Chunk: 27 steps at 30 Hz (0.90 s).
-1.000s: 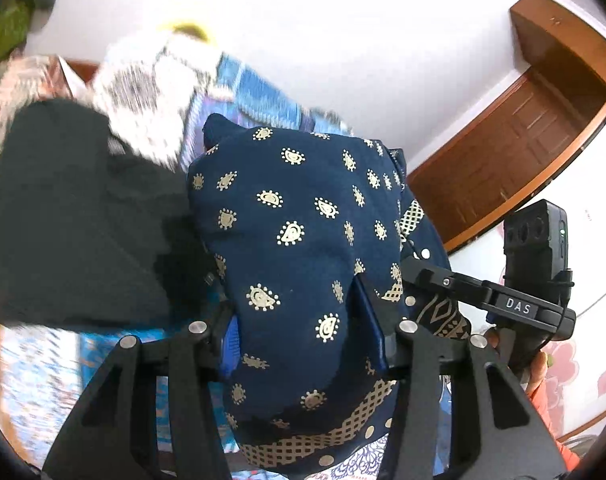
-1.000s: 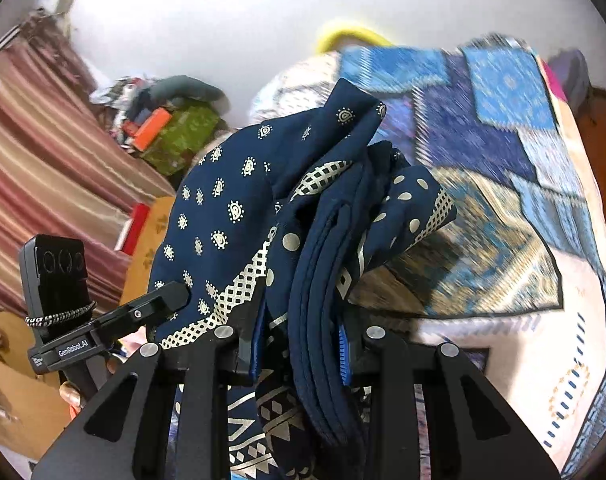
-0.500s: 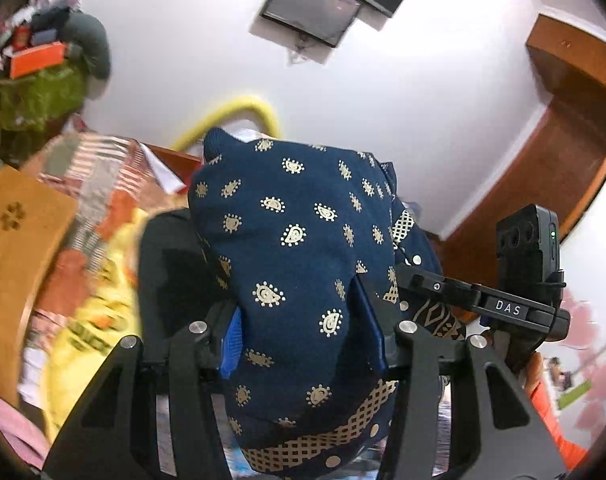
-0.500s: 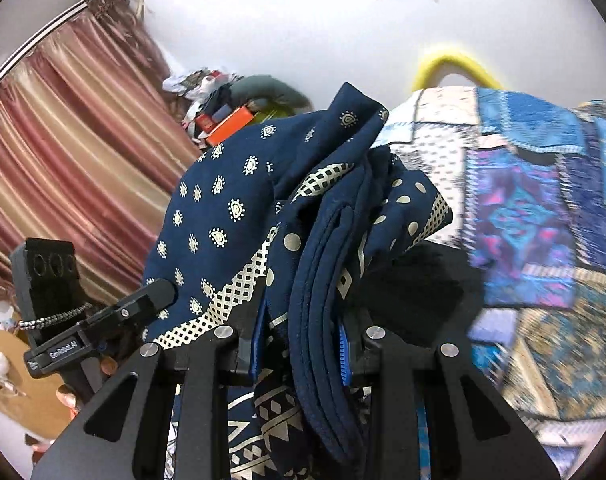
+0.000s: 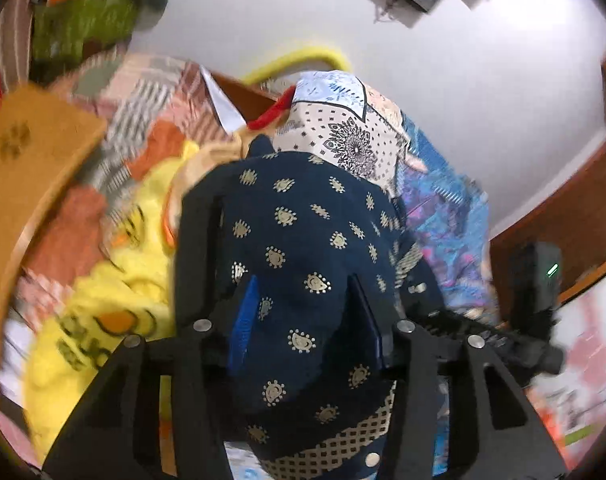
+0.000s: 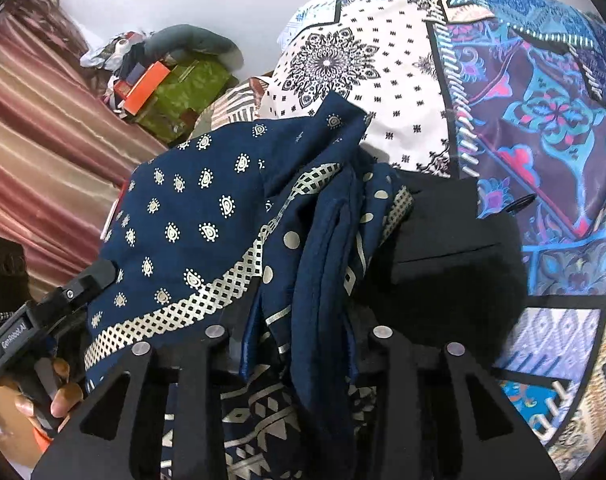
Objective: Fold large clothes
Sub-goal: 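Set the folded bundle down on the quilt and open both tools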
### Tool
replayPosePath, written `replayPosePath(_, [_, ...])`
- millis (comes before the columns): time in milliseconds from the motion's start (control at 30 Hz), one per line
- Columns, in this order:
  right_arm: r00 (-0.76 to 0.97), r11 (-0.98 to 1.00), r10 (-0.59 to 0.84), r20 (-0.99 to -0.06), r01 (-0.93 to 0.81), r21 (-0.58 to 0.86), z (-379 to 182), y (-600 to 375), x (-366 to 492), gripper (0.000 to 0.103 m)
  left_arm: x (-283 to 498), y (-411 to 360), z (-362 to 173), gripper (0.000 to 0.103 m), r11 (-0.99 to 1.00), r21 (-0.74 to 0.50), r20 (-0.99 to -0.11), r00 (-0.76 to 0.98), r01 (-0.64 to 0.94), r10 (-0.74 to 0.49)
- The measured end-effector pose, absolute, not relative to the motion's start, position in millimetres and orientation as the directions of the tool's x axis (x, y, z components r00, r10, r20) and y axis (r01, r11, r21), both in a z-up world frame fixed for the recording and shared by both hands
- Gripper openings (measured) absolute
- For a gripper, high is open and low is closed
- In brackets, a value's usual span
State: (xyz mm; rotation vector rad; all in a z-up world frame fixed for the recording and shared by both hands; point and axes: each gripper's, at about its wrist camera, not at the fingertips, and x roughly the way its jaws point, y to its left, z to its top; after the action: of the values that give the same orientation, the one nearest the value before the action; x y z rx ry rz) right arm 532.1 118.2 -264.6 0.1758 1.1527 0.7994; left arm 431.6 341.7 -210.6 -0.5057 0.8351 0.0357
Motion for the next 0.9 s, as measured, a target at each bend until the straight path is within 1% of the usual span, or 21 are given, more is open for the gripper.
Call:
replayPosePath(67, [0.175,0.732,0.613,-0.771,-0.495,0.469,-255.7,112.9,528.0,0.034,426.8,324.4,-201.4,0.048,0.917,-0.331,-0.738,0.667,-0.224,-0.103])
replayPosePath(133, [0.193,0.746,0.586,-0.787,-0.507,0.431,-242.1,104.9,516.5,0.034,422.3,315.9,-194.8,0.048,0.932,-0.287,-0.753,0.654,-0.222,-0.076])
replayPosePath(200, [0.244,0.758,0.572,-0.783,-0.522,0.391,-223.7,93.9,502.6,0.034,413.2,309.5,-181.0,0.048,0.941,-0.262,-0.754,0.654,-0.216,-0.06])
replayPosePath(300, [0.321,0.756,0.585,-0.745,-0.548,0.357,-185.1,71.0,476.7,0.034,393.2,294.9,-160.9,0.048,0.947,-0.265,-0.741,0.666,-0.181,-0.08])
replayPosePath(433, [0.429,0.743,0.612,-0.665,-0.6,0.297,-120.2,51.8,440.1,0.034,350.4,270.9,-110.4,0.048,0.957,-0.258,-0.681,0.727,-0.134,-0.082])
replayPosePath(500, [0.482,0.731,0.636,-0.603,-0.628,0.268,-83.5,40.7,414.5,0.034,325.7,258.8,-81.0,0.048,0.962,-0.246,-0.637,0.768,-0.118,-0.068])
replayPosePath(667, [0.546,0.679,0.718,-0.431,-0.687,0.26,-21.8,11.2,349.4,0.035,249.8,222.2,-4.4,0.048,0.979,-0.189,-0.481,0.876,-0.081,-0.021])
replayPosePath(733, [0.557,0.667,0.732,-0.392,-0.706,0.241,-8.8,3.3,326.3,0.035,214.7,204.0,22.0,0.048,0.984,-0.163,-0.406,0.914,-0.066,-0.006])
replayPosePath(800, [0.576,0.661,0.739,-0.349,-0.719,0.212,3.1,-7.3,299.4,0.035,187.1,188.7,37.4,0.048,0.989,-0.137,-0.346,0.938,-0.063,0.012])
replayPosePath(900, [0.605,0.658,0.748,-0.272,-0.73,0.186,13.5,-25.7,263.4,0.035,140.9,157.8,54.2,0.048,0.994,-0.057,-0.239,0.968,-0.094,0.078])
